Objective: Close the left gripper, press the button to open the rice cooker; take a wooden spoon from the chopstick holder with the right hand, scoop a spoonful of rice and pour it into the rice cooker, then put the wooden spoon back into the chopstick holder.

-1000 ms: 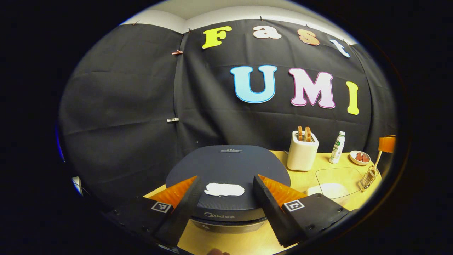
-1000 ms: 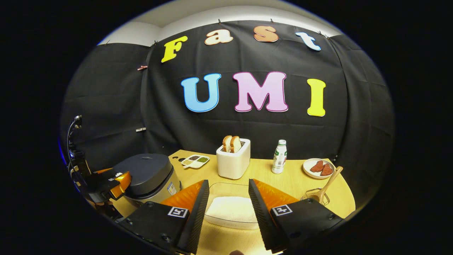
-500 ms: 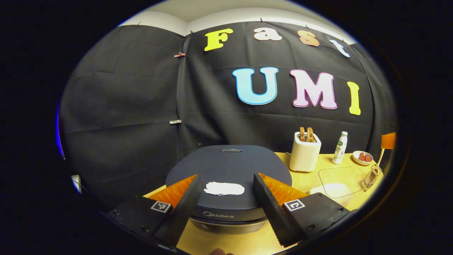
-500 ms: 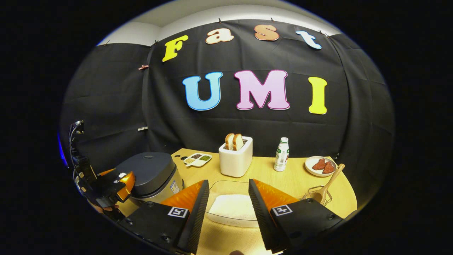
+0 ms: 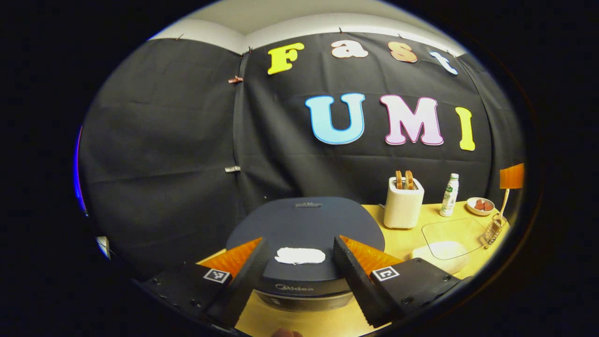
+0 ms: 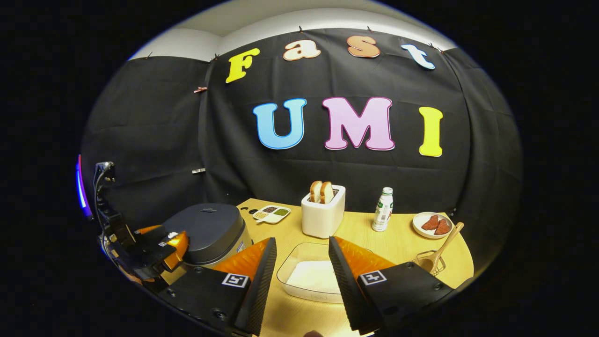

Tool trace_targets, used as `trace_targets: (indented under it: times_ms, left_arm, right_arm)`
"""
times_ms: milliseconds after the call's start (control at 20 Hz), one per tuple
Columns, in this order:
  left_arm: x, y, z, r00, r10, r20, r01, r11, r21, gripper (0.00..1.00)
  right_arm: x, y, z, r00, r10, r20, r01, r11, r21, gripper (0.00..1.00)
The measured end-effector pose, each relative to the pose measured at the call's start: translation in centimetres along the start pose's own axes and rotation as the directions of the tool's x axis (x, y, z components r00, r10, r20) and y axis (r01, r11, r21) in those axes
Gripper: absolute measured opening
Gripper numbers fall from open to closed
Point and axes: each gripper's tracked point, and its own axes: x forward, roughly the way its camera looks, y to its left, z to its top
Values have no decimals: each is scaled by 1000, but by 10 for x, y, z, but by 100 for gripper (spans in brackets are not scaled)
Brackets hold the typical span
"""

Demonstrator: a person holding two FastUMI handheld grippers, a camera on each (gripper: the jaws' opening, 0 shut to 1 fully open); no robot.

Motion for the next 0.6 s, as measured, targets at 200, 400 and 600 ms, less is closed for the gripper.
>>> trace_targets:
  times_ms: [200, 400, 600]
  left_arm:
    - [-15, -12, 36, 998, -10, 58, 7, 999, 47, 95]
    - [-21, -21, 62, 996, -18, 87, 16, 999, 28, 94]
    - [-26, -33, 79, 994, -26, 108, 23, 999, 33, 95]
  right_arm:
    - [-4, -12, 1, 1000, -15, 8, 15, 1000, 24, 71]
    - [-6, -25, 5, 999, -29, 23, 28, 998, 52, 71]
    - [-7, -34, 10, 999, -34, 39, 31, 997, 69, 71]
